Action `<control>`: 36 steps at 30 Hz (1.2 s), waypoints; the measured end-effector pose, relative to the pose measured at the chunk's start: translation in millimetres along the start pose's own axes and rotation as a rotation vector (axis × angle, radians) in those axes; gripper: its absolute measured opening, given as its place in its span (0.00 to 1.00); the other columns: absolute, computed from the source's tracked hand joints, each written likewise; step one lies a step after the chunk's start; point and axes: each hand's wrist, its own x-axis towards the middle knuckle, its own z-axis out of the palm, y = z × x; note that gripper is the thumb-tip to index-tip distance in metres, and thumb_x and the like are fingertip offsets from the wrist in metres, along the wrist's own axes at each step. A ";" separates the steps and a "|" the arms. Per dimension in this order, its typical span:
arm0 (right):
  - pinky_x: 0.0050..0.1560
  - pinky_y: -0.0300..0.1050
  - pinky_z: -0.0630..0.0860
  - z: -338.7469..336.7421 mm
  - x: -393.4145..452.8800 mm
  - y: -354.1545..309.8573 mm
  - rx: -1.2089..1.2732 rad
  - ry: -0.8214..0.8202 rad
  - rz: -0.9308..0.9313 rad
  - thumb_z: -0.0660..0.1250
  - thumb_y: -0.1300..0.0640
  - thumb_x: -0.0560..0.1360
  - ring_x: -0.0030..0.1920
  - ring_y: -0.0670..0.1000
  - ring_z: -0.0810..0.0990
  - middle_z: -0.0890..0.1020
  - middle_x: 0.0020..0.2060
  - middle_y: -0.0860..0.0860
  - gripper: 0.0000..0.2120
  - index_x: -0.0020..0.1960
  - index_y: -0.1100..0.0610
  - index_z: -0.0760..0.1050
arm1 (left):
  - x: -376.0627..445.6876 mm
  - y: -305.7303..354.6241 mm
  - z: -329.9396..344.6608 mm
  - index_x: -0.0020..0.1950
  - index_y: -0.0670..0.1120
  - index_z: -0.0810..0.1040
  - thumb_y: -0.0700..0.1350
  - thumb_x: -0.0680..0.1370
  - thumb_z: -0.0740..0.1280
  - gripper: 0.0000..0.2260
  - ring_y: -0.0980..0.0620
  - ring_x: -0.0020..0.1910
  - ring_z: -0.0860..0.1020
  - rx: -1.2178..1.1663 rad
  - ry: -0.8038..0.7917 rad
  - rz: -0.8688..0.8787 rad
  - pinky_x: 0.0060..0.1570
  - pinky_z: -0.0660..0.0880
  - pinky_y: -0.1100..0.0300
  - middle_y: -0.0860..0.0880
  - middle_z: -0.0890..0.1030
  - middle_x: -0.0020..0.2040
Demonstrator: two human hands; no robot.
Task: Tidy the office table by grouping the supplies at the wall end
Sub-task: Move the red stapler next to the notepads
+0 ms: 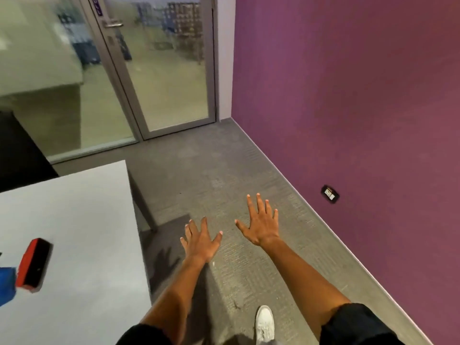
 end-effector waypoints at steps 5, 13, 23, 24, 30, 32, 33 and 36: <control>0.75 0.64 0.46 -22.7 93.1 9.8 -0.032 -0.038 -0.169 0.53 0.31 0.75 0.77 0.61 0.43 0.40 0.78 0.54 0.42 0.78 0.47 0.38 | 40.4 15.8 -18.7 0.78 0.52 0.48 0.66 0.76 0.57 0.36 0.40 0.77 0.43 -0.030 0.105 -0.135 0.73 0.46 0.37 0.41 0.45 0.79; 0.75 0.64 0.47 -33.1 188.0 -78.6 -0.022 -0.114 -0.446 0.54 0.29 0.73 0.77 0.61 0.44 0.42 0.78 0.54 0.43 0.77 0.46 0.39 | 70.1 -8.4 -72.2 0.78 0.52 0.48 0.66 0.76 0.57 0.36 0.40 0.78 0.44 -0.137 0.291 -0.393 0.73 0.48 0.37 0.41 0.46 0.79; 0.74 0.65 0.47 19.2 224.6 -269.3 -0.067 -0.236 -0.776 0.55 0.30 0.74 0.78 0.60 0.44 0.42 0.78 0.53 0.42 0.78 0.46 0.39 | 105.5 -150.9 -114.6 0.79 0.52 0.45 0.64 0.78 0.55 0.35 0.41 0.78 0.41 -0.286 0.445 -0.764 0.74 0.45 0.39 0.43 0.42 0.79; 0.73 0.65 0.47 24.5 225.5 -285.2 -0.084 -0.259 -0.802 0.55 0.30 0.74 0.77 0.61 0.43 0.41 0.78 0.54 0.42 0.78 0.46 0.38 | 106.2 -160.6 -116.1 0.78 0.51 0.45 0.64 0.78 0.55 0.35 0.41 0.78 0.41 -0.307 0.454 -0.803 0.74 0.46 0.39 0.43 0.42 0.79; 0.74 0.64 0.46 59.0 222.4 -396.5 -0.174 -0.361 -1.010 0.52 0.30 0.74 0.77 0.61 0.42 0.38 0.78 0.54 0.42 0.77 0.47 0.36 | 101.5 -226.2 -143.7 0.78 0.50 0.46 0.62 0.79 0.56 0.34 0.42 0.78 0.45 -0.431 0.555 -1.016 0.73 0.48 0.41 0.43 0.43 0.79; 0.74 0.64 0.46 75.2 217.3 -426.7 -0.185 -0.400 -1.080 0.53 0.30 0.74 0.78 0.60 0.43 0.38 0.78 0.53 0.42 0.77 0.47 0.36 | 95.2 -245.0 -147.3 0.78 0.50 0.47 0.61 0.78 0.57 0.34 0.42 0.78 0.47 -0.469 0.625 -1.084 0.73 0.51 0.41 0.42 0.45 0.79; 0.74 0.63 0.46 82.8 214.7 -443.0 -0.191 -0.423 -1.110 0.53 0.30 0.74 0.78 0.60 0.43 0.38 0.78 0.53 0.42 0.77 0.46 0.36 | 92.1 -255.3 -149.6 0.78 0.49 0.47 0.61 0.78 0.58 0.35 0.42 0.78 0.48 -0.493 0.654 -1.119 0.73 0.52 0.41 0.42 0.46 0.79; 0.74 0.63 0.47 101.2 207.2 -486.7 -0.222 -0.487 -1.198 0.54 0.30 0.74 0.78 0.60 0.44 0.40 0.78 0.53 0.42 0.77 0.47 0.37 | 86.5 -283.7 -152.8 0.78 0.50 0.47 0.61 0.78 0.59 0.35 0.42 0.78 0.49 -0.598 0.701 -1.239 0.74 0.53 0.42 0.42 0.48 0.79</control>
